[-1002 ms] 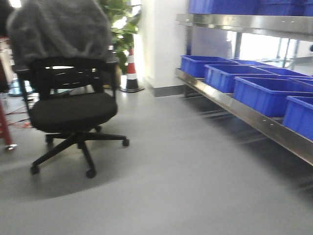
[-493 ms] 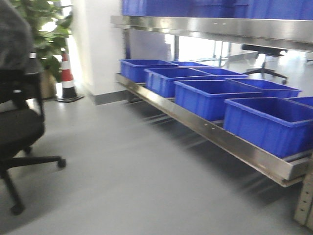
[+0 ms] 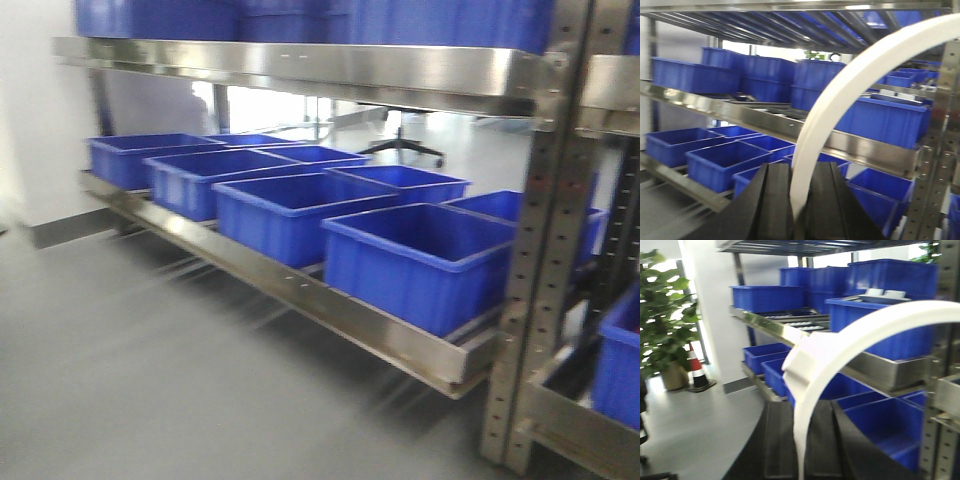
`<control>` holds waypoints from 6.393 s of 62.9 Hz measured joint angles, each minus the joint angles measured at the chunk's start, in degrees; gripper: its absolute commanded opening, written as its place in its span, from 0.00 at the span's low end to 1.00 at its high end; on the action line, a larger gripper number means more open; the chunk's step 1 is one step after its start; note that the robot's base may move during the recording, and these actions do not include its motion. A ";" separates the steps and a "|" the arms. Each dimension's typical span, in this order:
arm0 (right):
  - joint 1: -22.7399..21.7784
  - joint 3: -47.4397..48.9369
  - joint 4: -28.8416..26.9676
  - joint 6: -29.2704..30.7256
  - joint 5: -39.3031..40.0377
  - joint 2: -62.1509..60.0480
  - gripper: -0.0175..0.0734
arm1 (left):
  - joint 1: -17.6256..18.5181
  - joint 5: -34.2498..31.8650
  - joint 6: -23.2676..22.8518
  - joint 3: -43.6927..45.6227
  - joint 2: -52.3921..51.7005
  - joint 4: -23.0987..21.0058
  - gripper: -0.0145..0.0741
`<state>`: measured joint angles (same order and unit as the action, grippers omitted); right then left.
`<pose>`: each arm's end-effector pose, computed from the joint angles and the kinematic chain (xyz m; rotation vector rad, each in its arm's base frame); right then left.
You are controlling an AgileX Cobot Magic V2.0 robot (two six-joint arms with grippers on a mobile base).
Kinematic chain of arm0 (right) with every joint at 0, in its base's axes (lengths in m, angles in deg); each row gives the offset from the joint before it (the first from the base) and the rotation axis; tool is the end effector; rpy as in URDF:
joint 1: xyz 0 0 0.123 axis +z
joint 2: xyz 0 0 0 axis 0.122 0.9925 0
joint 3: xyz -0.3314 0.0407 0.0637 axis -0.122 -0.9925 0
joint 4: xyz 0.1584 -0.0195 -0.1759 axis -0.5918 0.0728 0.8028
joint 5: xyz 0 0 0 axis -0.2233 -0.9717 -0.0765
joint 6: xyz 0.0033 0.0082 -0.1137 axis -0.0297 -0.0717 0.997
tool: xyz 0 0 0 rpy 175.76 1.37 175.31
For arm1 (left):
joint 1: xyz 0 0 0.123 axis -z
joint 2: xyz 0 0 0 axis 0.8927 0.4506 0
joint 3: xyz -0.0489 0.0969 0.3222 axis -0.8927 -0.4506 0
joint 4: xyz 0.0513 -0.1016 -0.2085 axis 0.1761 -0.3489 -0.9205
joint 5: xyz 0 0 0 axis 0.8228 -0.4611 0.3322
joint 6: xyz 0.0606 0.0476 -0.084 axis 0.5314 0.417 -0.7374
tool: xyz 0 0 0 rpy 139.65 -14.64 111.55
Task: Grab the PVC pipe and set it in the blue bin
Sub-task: 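Drive toward the steel shelf rack of blue bins holding both clamps, then lower both clamps into the blue bin and open both grippers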
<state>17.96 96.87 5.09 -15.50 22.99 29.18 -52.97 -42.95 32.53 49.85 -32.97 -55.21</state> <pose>0.0753 0.0155 0.4255 -0.0280 1.5486 0.2884 0.0668 -0.0112 0.4361 0.0841 1.4382 -0.1853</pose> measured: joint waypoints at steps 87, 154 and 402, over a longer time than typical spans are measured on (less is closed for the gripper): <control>0.00 0.00 0.00 -0.10 0.00 0.00 0.02 | 0.00 0.00 0.00 0.00 0.11 0.00 0.04; 0.00 0.00 0.00 -0.01 0.00 0.00 0.01 | 0.00 0.00 0.00 0.00 0.11 0.00 0.04; 13.88 3.05 -3.27 3.71 6.33 15.55 0.01 | 14.80 -5.59 3.26 -0.99 10.11 -5.10 0.04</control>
<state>31.85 99.91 1.82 -11.80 29.32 44.72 -38.17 -48.54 35.79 48.86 -22.86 -60.32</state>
